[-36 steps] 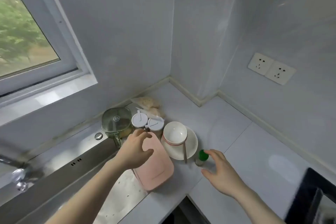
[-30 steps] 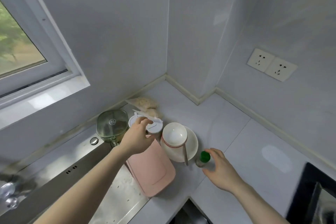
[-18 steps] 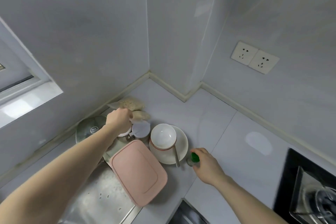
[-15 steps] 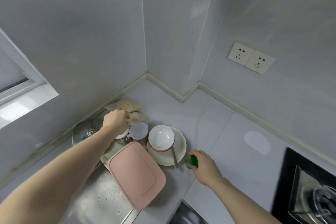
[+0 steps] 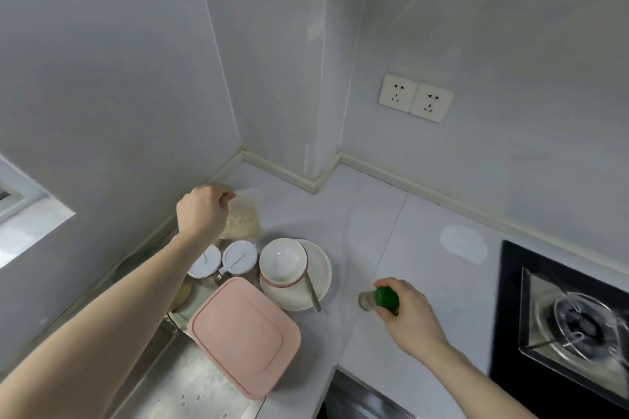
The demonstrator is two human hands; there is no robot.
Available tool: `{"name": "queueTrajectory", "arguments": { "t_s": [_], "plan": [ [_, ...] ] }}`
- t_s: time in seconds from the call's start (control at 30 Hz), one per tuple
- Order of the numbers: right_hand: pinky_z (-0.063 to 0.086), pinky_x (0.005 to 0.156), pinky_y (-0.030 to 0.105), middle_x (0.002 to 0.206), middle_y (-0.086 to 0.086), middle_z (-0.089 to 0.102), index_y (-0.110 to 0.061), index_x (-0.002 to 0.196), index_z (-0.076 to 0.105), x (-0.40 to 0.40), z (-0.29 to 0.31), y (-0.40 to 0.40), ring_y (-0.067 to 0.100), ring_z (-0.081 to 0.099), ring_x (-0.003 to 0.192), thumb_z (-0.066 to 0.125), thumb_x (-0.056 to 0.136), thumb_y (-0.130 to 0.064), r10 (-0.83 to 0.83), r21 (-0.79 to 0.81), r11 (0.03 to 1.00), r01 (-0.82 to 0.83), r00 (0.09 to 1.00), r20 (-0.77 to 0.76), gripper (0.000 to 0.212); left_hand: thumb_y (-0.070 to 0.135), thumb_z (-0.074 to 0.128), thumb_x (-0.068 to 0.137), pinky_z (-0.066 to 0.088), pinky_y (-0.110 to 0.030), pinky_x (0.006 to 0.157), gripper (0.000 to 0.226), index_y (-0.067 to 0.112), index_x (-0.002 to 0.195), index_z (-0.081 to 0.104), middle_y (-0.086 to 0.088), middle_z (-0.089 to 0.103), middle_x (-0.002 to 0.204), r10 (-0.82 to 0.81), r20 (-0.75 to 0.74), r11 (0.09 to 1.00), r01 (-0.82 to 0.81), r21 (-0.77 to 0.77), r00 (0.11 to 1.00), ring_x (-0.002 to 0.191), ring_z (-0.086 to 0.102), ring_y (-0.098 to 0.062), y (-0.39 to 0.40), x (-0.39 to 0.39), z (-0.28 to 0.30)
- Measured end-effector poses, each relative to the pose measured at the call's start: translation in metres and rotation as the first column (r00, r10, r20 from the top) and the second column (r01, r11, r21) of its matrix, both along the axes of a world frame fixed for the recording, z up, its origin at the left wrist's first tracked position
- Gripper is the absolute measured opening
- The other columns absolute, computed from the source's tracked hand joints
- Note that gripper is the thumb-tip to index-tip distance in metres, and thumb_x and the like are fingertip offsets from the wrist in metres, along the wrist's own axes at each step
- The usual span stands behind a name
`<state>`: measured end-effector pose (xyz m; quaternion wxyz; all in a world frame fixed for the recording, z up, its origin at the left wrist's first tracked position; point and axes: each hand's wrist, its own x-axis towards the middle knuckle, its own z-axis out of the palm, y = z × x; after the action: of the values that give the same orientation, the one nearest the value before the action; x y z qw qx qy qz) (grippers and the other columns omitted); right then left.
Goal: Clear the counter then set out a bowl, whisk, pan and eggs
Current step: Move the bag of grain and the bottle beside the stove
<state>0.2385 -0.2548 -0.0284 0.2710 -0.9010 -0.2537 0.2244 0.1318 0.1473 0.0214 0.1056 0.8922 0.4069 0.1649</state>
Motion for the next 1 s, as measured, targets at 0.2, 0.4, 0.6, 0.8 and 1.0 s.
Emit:
{"name": "queueTrajectory", "arguments": {
  "t_s": [0.2, 0.4, 0.6, 0.8, 1.0],
  "plan": [
    [0.054, 0.087, 0.024, 0.116, -0.018, 0.062, -0.037, 0.124, 0.063, -0.005, 0.026, -0.044, 0.004, 0.061, 0.098, 0.071, 0.094, -0.022, -0.094, 0.116, 0.989, 0.093, 0.996, 0.0, 0.035, 0.027, 0.064, 0.098, 0.05, -0.039, 0.071, 0.016, 0.023, 0.102, 0.079, -0.001, 0.077, 0.104, -0.138, 0.136, 0.985, 0.121, 0.127, 0.981, 0.088, 0.069, -0.038, -0.038, 0.032, 0.056],
    [0.043, 0.069, 0.007, 0.097, -0.019, 0.065, -0.039, 0.12, 0.065, -0.007, 0.06, -0.101, -0.003, 0.061, 0.075, 0.073, 0.091, -0.018, -0.231, 0.24, 0.942, 0.235, 0.972, -0.044, 0.037, 0.03, 0.066, 0.096, 0.051, -0.038, 0.069, 0.012, 0.026, 0.095, 0.078, 0.006, 0.076, 0.098, -0.391, 0.2, 0.917, 0.362, 0.166, 0.898, 0.082, 0.068, -0.032, -0.143, 0.066, 0.11],
    [0.047, 0.064, 0.011, 0.087, -0.012, 0.068, -0.034, 0.117, 0.067, -0.023, 0.098, -0.198, 0.002, 0.063, 0.065, 0.08, 0.085, -0.018, -0.364, 0.348, 0.861, 0.371, 0.927, -0.088, 0.038, 0.033, 0.069, 0.095, 0.045, -0.033, 0.067, 0.008, 0.029, 0.091, 0.076, 0.013, 0.071, 0.092, -0.552, 0.256, 0.829, 0.557, 0.061, 0.794, 0.071, 0.064, -0.021, -0.287, 0.087, 0.128],
    [0.042, 0.063, 0.008, 0.074, -0.032, 0.065, -0.038, 0.112, 0.068, -0.054, 0.13, -0.367, 0.001, 0.061, 0.063, 0.082, 0.083, -0.016, -0.525, 0.354, 0.791, 0.499, 0.851, -0.024, 0.039, 0.034, 0.07, 0.093, 0.046, -0.031, 0.064, 0.008, 0.035, 0.085, 0.072, 0.023, 0.066, 0.086, -0.741, 0.28, 0.639, 0.769, 0.017, 0.61, 0.062, 0.055, -0.007, -0.485, 0.101, 0.122],
    [0.046, 0.063, 0.013, 0.077, -0.028, 0.066, -0.04, 0.111, 0.068, -0.09, 0.143, -0.536, 0.004, 0.06, 0.062, 0.082, 0.079, -0.023, -0.667, 0.321, 0.714, 0.622, 0.744, 0.042, 0.039, 0.035, 0.071, 0.092, 0.045, -0.029, 0.064, 0.005, 0.037, 0.087, 0.073, 0.025, 0.064, 0.083, -0.848, 0.291, 0.468, 0.883, 0.019, 0.443, 0.068, 0.055, -0.007, -0.667, 0.108, 0.117]
  ]
}}
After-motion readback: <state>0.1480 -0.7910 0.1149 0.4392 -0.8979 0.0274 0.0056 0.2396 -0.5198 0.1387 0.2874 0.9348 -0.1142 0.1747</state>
